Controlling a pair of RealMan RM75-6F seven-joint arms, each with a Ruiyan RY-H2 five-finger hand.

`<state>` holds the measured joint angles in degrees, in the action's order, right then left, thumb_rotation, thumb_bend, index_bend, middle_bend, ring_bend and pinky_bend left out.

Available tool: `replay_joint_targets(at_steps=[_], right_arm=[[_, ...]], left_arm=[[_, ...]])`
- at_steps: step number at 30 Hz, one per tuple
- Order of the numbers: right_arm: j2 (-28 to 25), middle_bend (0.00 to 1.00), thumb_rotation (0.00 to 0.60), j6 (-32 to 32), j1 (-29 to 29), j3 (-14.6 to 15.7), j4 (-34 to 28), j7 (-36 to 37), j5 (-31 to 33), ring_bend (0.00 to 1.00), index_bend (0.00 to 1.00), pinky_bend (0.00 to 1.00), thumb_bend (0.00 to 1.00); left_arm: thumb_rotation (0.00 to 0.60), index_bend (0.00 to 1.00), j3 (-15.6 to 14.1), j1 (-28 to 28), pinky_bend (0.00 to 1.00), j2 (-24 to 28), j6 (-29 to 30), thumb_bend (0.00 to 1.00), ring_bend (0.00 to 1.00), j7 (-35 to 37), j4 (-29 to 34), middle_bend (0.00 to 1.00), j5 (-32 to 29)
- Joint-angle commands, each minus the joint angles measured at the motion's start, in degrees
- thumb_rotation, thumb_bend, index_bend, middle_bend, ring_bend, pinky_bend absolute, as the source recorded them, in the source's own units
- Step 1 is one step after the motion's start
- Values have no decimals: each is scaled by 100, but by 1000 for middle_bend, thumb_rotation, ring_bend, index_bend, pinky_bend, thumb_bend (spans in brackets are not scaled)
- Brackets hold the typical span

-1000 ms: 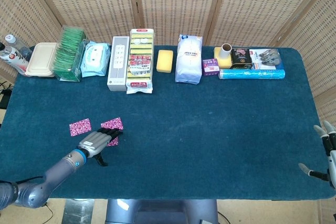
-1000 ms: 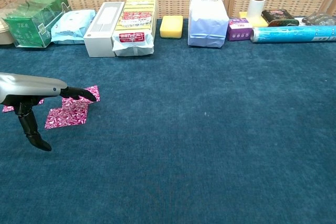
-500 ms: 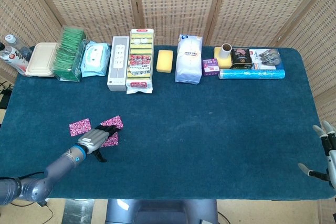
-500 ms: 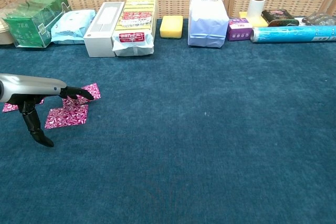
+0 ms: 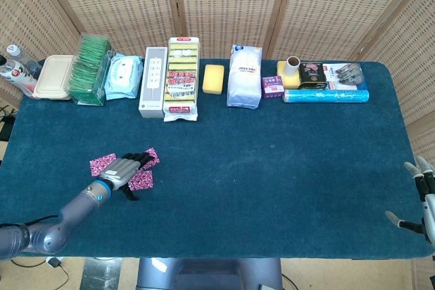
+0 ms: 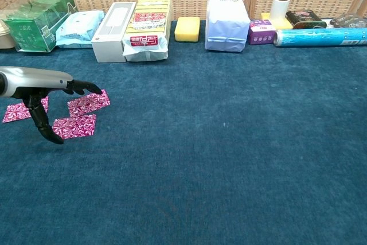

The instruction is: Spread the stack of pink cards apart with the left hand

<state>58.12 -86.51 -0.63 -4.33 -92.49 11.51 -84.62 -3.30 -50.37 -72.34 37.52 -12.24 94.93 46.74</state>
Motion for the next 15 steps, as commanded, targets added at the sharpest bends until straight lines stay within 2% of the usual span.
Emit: replay_joint_targets(at_steps=[1,8,15], right_arm=[[-3,0,600,-8,4,3,2,9,-9,0,81,0,0],[-16,0,600,-32,18,9,7,52,-28,0,81,0,0],[-18,0,600,-29,18,13,-4,37,-28,0,81,0,0]], left_arm=[[600,0,6,71,42,93,72,14,0,51,119,0,138],[600,0,-139,346,43,287,83,14,0,261,445,0,801],[600,0,-135,361,43,116,-97,15,0,362,196,0,849]])
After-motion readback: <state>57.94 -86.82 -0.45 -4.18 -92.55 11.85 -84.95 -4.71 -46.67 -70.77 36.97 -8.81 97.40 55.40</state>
